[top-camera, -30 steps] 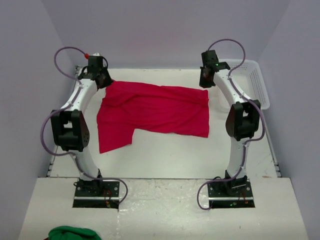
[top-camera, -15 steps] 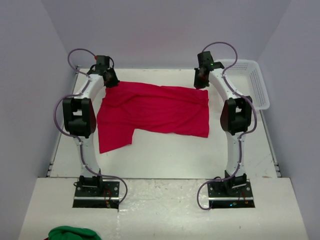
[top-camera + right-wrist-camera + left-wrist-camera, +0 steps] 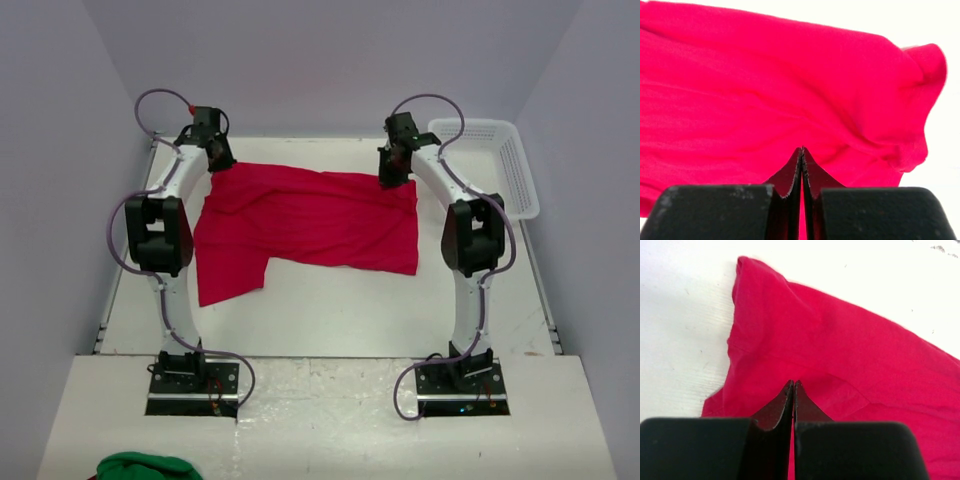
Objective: Fold and stack the t-shirts
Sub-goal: Fold the flattened tshirt in 1/3 of the way
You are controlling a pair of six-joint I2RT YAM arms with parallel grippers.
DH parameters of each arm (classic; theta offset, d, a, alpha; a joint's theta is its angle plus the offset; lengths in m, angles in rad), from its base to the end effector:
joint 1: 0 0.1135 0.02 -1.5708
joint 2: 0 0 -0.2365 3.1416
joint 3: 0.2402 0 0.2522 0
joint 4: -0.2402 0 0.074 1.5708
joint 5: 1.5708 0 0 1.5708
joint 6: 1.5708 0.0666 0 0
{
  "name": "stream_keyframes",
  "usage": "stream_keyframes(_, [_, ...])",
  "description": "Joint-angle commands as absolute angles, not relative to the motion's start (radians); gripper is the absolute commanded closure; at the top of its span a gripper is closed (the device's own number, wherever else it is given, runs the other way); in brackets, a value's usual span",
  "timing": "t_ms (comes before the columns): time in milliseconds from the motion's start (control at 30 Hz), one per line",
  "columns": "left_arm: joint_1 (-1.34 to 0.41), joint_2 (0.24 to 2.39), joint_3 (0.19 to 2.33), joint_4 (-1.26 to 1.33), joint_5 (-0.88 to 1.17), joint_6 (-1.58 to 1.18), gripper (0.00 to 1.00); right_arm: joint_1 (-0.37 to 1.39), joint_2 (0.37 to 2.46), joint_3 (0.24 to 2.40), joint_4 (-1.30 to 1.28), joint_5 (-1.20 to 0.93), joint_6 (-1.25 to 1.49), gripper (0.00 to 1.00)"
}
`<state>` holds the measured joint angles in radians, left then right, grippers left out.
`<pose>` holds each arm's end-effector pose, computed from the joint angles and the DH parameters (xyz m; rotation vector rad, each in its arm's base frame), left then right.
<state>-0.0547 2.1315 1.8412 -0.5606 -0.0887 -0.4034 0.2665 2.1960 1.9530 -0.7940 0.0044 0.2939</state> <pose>0.4898 -0.0209 0.1956 -0.4595 2.3758 -0.1022 0.4652 0.1267 0.1835 0.0375 2.6205 0.1926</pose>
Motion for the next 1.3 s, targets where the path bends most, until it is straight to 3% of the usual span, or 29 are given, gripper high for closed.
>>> stream_keyframes(0, [-0.058, 2.103, 1.904, -0.589, -0.137, -0.353, 1.00, 0.261, 2.119, 1.944, -0.769, -0.006, 0.278, 1.00])
stream_keyframes(233, [-0.075, 2.048, 1.813, -0.652, -0.293, -0.390, 1.00, 0.262, 2.096, 1.915, -0.755, -0.002, 0.268, 1.00])
stream_keyframes(367, [-0.095, 1.913, 1.674, -0.672, -0.429, -0.414, 1.00, 0.264, 2.080, 1.904, -0.749, -0.023, 0.270, 0.88])
stream_keyframes(400, [-0.095, 1.886, 1.645, -0.672, -0.443, -0.422, 0.94, 0.265, 2.076, 1.904, -0.750, -0.028, 0.270, 0.85])
stream_keyframes(433, [-0.095, 1.829, 1.596, -0.667, -0.465, -0.428, 0.77, 0.267, 2.066, 1.902, -0.747, -0.031, 0.271, 0.84])
stream_keyframes(533, [-0.094, 1.755, 1.525, -0.632, -0.500, -0.428, 0.69, 0.265, 2.046, 1.882, -0.730, -0.041, 0.271, 0.83])
stream_keyframes(733, [-0.091, 1.776, 1.529, -0.646, -0.554, -0.425, 0.69, 0.267, 2.005, 1.842, -0.719, -0.040, 0.268, 0.84])
stream_keyframes(900, [-0.077, 1.848, 1.549, -0.644, -0.474, -0.411, 0.70, 0.267, 1.970, 1.821, -0.706, -0.045, 0.273, 0.83])
stream_keyframes(1000, [-0.066, 1.868, 1.565, -0.644, -0.419, -0.407, 0.64, 0.265, 1.965, 1.821, -0.710, -0.038, 0.272, 0.83])
stream_keyframes(1033, [-0.060, 1.868, 1.562, -0.640, -0.408, -0.403, 0.56, 0.265, 1.965, 1.819, -0.709, -0.038, 0.270, 0.83])
stream_keyframes(1100, [-0.052, 1.868, 1.554, -0.627, -0.381, -0.403, 0.52, 0.265, 1.968, 1.816, -0.709, -0.032, 0.270, 0.83])
stream_keyframes(1267, [-0.029, 1.896, 1.552, -0.620, -0.313, -0.397, 0.50, 0.265, 1.970, 1.821, -0.707, -0.035, 0.272, 0.83])
